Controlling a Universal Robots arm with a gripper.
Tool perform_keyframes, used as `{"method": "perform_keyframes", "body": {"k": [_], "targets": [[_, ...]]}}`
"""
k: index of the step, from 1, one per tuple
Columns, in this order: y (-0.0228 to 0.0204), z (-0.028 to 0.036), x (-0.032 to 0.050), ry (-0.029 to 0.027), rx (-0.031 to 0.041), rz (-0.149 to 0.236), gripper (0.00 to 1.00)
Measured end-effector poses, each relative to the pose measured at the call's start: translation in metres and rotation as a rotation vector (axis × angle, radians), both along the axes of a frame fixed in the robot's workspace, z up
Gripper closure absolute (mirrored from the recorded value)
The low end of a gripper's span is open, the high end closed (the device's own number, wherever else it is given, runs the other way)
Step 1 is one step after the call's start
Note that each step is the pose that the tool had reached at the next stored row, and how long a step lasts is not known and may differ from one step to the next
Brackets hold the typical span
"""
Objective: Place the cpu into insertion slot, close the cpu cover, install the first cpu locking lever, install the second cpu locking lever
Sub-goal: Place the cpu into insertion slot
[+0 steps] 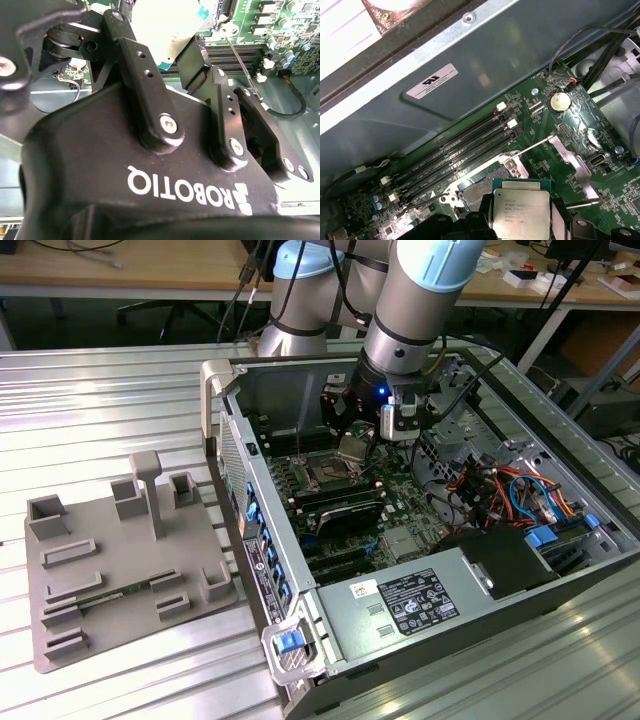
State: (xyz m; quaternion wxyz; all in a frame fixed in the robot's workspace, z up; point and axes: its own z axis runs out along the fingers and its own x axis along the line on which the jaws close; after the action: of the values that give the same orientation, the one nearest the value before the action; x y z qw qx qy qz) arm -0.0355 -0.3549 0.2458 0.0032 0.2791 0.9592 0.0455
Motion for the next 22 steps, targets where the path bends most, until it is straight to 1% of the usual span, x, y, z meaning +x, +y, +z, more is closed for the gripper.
{"method": "perform_keyframes", "body": {"k": [22], "targets": [[0.0000,-0.0005,0.0000,0.0000,0.0000,-0.039,0.45]]}}
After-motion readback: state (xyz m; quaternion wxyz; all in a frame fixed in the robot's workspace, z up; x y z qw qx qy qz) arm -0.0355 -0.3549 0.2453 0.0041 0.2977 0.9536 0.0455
